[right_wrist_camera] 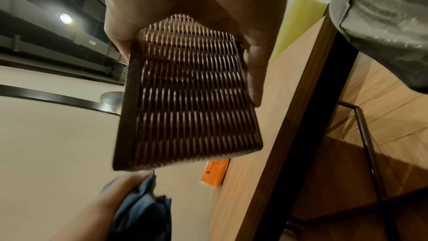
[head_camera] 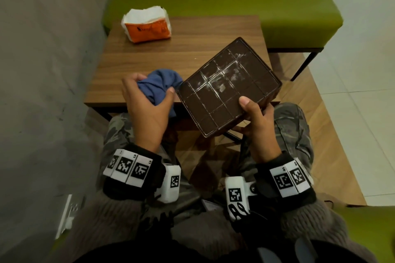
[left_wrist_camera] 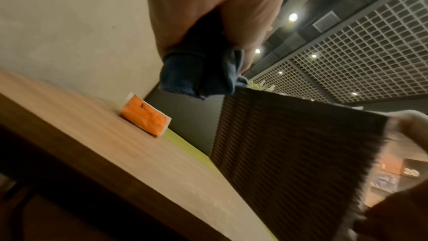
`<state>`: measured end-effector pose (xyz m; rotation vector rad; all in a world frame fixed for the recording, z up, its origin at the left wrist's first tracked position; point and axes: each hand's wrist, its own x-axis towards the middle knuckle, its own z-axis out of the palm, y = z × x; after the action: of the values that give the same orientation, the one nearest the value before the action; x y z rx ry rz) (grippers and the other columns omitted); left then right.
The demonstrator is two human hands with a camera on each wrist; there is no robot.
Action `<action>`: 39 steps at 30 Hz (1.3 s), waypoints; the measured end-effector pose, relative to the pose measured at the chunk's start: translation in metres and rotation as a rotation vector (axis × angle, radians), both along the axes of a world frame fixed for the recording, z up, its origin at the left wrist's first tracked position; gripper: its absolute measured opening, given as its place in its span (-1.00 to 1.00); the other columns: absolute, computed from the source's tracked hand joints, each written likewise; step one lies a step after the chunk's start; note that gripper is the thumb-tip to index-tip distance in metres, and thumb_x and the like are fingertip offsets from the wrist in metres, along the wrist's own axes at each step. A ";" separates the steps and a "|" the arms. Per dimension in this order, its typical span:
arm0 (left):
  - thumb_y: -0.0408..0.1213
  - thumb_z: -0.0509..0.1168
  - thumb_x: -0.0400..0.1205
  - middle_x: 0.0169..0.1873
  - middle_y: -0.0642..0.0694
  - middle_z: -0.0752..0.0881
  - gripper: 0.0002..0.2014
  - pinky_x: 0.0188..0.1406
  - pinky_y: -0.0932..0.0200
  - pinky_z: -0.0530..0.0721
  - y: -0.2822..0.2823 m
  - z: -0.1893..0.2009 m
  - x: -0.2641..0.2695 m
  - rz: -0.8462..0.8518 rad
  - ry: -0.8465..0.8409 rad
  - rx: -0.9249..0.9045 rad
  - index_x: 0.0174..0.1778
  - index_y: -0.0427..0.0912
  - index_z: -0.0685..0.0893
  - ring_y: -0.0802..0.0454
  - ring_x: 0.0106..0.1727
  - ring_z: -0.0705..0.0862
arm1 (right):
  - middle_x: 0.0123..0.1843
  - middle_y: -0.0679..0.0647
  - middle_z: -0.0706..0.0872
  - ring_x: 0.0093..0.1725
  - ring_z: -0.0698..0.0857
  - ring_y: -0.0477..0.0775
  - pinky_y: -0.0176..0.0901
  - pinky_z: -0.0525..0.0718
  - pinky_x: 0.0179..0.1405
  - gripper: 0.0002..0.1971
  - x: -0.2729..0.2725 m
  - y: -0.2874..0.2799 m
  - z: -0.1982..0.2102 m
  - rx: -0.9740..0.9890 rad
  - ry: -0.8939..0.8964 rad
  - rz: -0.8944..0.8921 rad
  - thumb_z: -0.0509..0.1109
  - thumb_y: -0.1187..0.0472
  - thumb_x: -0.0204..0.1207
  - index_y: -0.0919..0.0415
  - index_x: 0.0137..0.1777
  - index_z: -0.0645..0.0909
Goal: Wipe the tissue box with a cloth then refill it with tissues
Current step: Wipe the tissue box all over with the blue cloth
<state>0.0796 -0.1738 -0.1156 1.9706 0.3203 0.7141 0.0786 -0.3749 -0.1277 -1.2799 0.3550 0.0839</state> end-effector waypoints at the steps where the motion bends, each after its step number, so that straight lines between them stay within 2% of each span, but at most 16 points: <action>1: -0.29 0.49 0.45 0.04 0.00 0.46 -0.51 -0.01 0.47 0.53 0.004 0.002 0.000 0.025 -0.042 -0.046 0.12 -0.15 0.32 0.30 0.02 0.55 | 0.38 0.25 0.62 0.22 0.74 0.19 0.10 0.82 -0.10 0.00 0.001 -0.001 0.000 0.007 0.005 -0.003 0.51 -0.19 0.07 0.22 0.52 0.31; 3: -0.32 0.47 0.49 0.11 0.09 0.46 -0.49 0.10 0.47 0.52 0.007 0.010 -0.003 0.012 -0.113 -0.079 0.24 -0.19 0.34 0.42 0.12 0.55 | 0.38 0.29 0.62 0.23 0.73 0.23 0.19 0.82 -0.07 -0.02 0.002 -0.002 0.000 0.018 0.013 -0.009 0.50 -0.21 0.09 0.23 0.51 0.34; 5: -0.30 0.45 0.52 0.25 -0.01 0.49 -0.49 0.26 0.34 0.51 -0.001 0.021 -0.014 -0.130 -0.137 -0.023 0.35 -0.05 0.41 0.23 0.28 0.54 | 0.37 0.26 0.63 0.23 0.74 0.21 0.20 0.82 -0.06 -0.02 0.004 -0.001 0.000 0.017 0.014 -0.013 0.51 -0.21 0.10 0.22 0.51 0.33; 7: -0.23 0.41 0.53 0.26 -0.18 0.51 -0.60 0.29 0.36 0.44 -0.017 0.027 -0.029 -0.371 -0.127 0.169 0.28 0.02 0.53 0.03 0.30 0.52 | 0.33 0.20 0.65 0.19 0.75 0.18 0.07 0.82 -0.16 0.00 0.005 0.001 0.002 0.025 0.013 -0.022 0.51 -0.20 0.09 0.24 0.53 0.32; 9: -0.15 0.39 0.54 0.21 -0.21 0.53 -0.68 0.26 0.37 0.37 -0.030 0.022 -0.039 -0.558 -0.107 0.479 0.22 -0.01 0.63 -0.04 0.26 0.47 | 0.24 0.20 0.66 0.09 0.76 0.15 -0.05 0.79 -0.26 0.03 0.005 0.001 0.003 0.035 -0.007 -0.022 0.52 -0.17 0.08 0.33 0.53 0.32; 10: -0.11 0.37 0.54 0.17 -0.21 0.54 -0.68 0.22 0.34 0.37 -0.031 0.016 -0.039 -0.593 -0.088 0.587 0.21 -0.02 0.67 -0.04 0.22 0.44 | 0.22 0.18 0.67 0.08 0.76 0.14 -0.03 0.80 -0.23 0.01 0.005 0.001 0.004 0.030 -0.021 -0.022 0.53 -0.15 0.07 0.33 0.51 0.32; 11: -0.09 0.35 0.55 0.15 -0.20 0.55 -0.67 0.17 0.34 0.35 -0.030 0.012 -0.035 -0.571 -0.049 0.609 0.23 -0.03 0.68 0.00 0.19 0.41 | 0.23 0.15 0.68 0.12 0.76 0.14 0.07 0.82 -0.12 0.00 0.003 0.000 0.005 0.011 -0.031 -0.024 0.53 -0.13 0.07 0.29 0.50 0.32; 13: -0.09 0.32 0.55 0.12 -0.19 0.52 -0.66 0.10 0.34 0.35 -0.020 0.010 -0.021 -0.399 0.051 0.494 0.24 -0.01 0.67 0.07 0.16 0.34 | 0.28 0.12 0.66 0.24 0.72 0.16 0.35 0.74 0.12 -0.05 0.002 -0.002 0.006 -0.046 -0.056 -0.033 0.56 -0.14 0.10 0.20 0.48 0.31; 15: -0.13 0.33 0.54 0.11 -0.18 0.51 -0.68 0.09 0.25 0.42 -0.010 0.010 -0.013 -0.293 0.097 0.429 0.22 -0.01 0.68 0.06 0.16 0.34 | 0.33 0.14 0.65 0.29 0.70 0.18 0.44 0.66 0.22 -0.07 0.002 -0.003 0.007 -0.058 -0.072 -0.052 0.58 -0.14 0.12 0.19 0.47 0.32; 18: -0.15 0.33 0.54 0.11 -0.18 0.52 -0.68 0.10 0.35 0.36 -0.021 0.012 -0.029 -0.501 0.055 0.559 0.20 -0.06 0.71 0.04 0.16 0.37 | 0.35 0.17 0.64 0.29 0.70 0.17 0.44 0.63 0.27 -0.03 0.006 -0.006 0.009 -0.001 -0.045 -0.078 0.56 -0.12 0.09 0.22 0.50 0.30; 20: -0.13 0.32 0.54 0.10 -0.18 0.52 -0.68 0.09 0.22 0.39 -0.025 0.010 -0.041 -0.619 0.023 0.650 0.19 -0.08 0.72 -0.03 0.14 0.40 | 0.35 0.20 0.63 0.28 0.70 0.19 0.45 0.64 0.24 -0.02 0.006 -0.007 0.008 0.014 -0.035 -0.060 0.55 -0.12 0.09 0.22 0.51 0.29; 22: -0.14 0.31 0.53 0.11 -0.18 0.52 -0.69 0.05 0.09 0.46 -0.019 0.012 -0.032 -0.541 0.033 0.619 0.18 -0.04 0.72 -0.07 0.15 0.41 | 0.35 0.19 0.63 0.27 0.71 0.20 0.46 0.68 0.17 -0.04 0.005 -0.007 0.008 0.010 -0.040 -0.028 0.56 -0.11 0.11 0.20 0.51 0.28; 25: -0.19 0.32 0.51 0.12 -0.19 0.52 -0.69 0.07 0.07 0.50 -0.012 0.017 -0.021 -0.396 0.042 0.531 0.17 -0.02 0.71 -0.10 0.17 0.41 | 0.37 0.19 0.63 0.28 0.70 0.20 0.47 0.68 0.16 -0.07 0.004 -0.006 0.008 -0.004 -0.064 -0.015 0.55 -0.10 0.15 0.19 0.52 0.30; 30: -0.17 0.33 0.53 0.10 -0.17 0.54 -0.73 0.02 0.00 0.50 -0.022 0.015 -0.039 -0.582 0.013 0.656 0.13 -0.08 0.72 -0.13 0.13 0.46 | 0.29 0.11 0.64 0.29 0.69 0.20 0.47 0.65 0.21 -0.07 0.002 -0.009 0.009 0.009 -0.065 -0.024 0.55 -0.09 0.14 0.22 0.50 0.30; 35: -0.20 0.34 0.52 0.13 -0.19 0.54 -0.71 0.09 0.09 0.48 -0.013 0.016 -0.025 -0.426 -0.002 0.571 0.15 -0.05 0.73 -0.11 0.17 0.42 | 0.37 0.17 0.62 0.23 0.72 0.15 0.42 0.72 0.13 -0.06 0.004 -0.008 0.010 -0.002 -0.064 0.000 0.53 -0.11 0.14 0.21 0.52 0.29; 39: -0.17 0.35 0.54 0.12 -0.18 0.58 -0.72 0.08 0.08 0.49 -0.036 0.009 -0.050 -0.633 -0.057 0.662 0.16 -0.08 0.75 -0.13 0.16 0.45 | 0.23 0.09 0.66 0.21 0.73 0.12 0.42 0.65 0.26 -0.03 0.006 -0.009 0.012 0.001 -0.047 -0.035 0.52 -0.13 0.08 0.25 0.50 0.32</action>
<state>0.0295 -0.2101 -0.1065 2.4631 -0.6374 0.4807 0.0850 -0.3837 -0.1156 -1.2719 0.3363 0.0245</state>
